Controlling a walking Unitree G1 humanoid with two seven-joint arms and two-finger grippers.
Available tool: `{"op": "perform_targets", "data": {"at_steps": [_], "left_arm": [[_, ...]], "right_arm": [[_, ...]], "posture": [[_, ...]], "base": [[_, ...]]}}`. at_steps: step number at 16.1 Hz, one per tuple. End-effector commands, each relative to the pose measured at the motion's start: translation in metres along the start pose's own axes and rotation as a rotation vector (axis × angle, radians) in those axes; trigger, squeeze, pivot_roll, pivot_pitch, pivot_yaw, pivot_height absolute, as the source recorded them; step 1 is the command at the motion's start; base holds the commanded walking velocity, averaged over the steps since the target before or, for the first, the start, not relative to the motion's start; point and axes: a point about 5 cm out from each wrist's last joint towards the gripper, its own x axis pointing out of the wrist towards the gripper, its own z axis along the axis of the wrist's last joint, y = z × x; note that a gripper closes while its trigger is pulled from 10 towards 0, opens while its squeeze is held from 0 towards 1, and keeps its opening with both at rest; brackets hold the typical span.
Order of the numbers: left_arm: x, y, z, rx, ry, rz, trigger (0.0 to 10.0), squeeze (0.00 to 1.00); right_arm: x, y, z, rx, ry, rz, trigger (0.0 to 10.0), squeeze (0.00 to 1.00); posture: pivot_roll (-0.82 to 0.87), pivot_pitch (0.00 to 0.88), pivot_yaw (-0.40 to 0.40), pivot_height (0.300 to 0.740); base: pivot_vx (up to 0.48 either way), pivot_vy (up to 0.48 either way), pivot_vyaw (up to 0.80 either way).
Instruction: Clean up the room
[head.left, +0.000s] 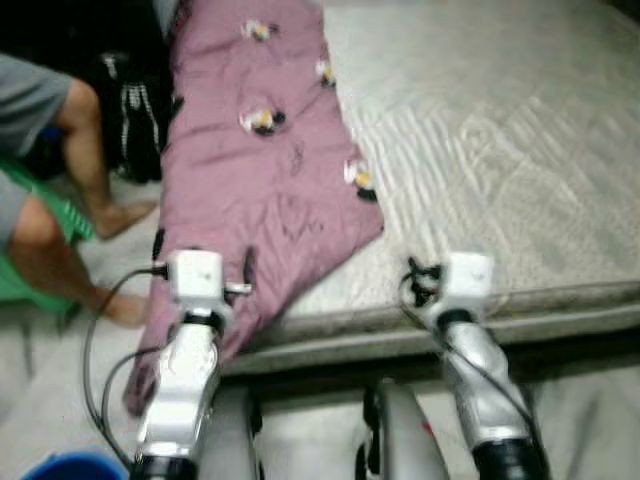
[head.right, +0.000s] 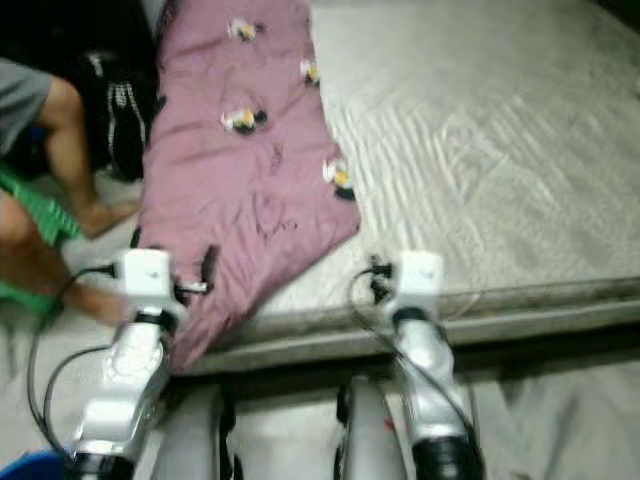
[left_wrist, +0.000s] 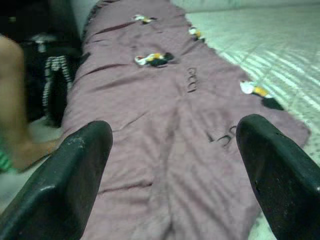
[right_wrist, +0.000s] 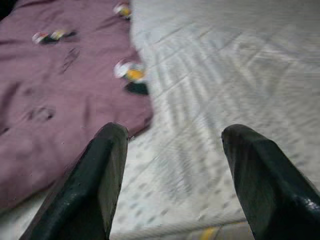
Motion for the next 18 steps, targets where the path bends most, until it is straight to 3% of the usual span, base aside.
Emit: {"op": "perform_targets", "data": {"at_steps": [1,5,8,10,13,15,18], "left_arm": [[-0.002,0.012,-0.004,0.017,0.025,0.036,10.0,0.0],[0.0,0.015,-0.005,0.018,0.035,0.055,10.0,0.0],[0.011,0.033,-0.011,0.035,0.086,0.115,10.0,0.0],[0.022,0.048,-0.022,0.01,0.186,0.202,10.0,0.0],[0.026,0.061,-0.034,-0.044,0.263,0.297,10.0,0.0],[0.022,0.074,-0.041,-0.088,0.303,0.417,10.0,0.0],[0.014,0.086,-0.05,-0.063,0.345,0.472,10.0,0.0]], "right_arm": [[0.001,0.012,0.001,0.018,0.002,0.029,10.0,0.0],[0.001,0.012,0.001,0.023,0.004,0.026,10.0,0.0],[-0.003,0.008,0.004,0.033,-0.006,0.024,10.0,0.0],[-0.014,-0.007,0.006,0.0,-0.004,0.007,10.0,0.0],[-0.032,-0.033,0.003,-0.038,0.02,-0.052,10.0,0.0],[-0.048,-0.052,0.001,-0.075,0.053,-0.091,10.0,0.0],[-0.064,-0.062,0.001,-0.085,0.083,-0.104,10.0,0.0]], "posture": [[-0.02,0.084,0.002,0.607],[-0.02,0.086,0.003,0.607],[-0.03,0.095,-0.005,0.607],[-0.06,0.13,0.0,0.607],[-0.11,0.166,0.01,0.607],[-0.13,0.197,0.01,0.607],[-0.14,0.234,0.008,0.607]], "base": [[0.0,0.0,-0.47],[0.0,0.0,-0.8],[0.0,0.0,-0.8],[0.0,0.0,0.0],[0.0,0.0,0.0],[0.0,0.0,0.0],[0.0,0.0,0.0]]}}
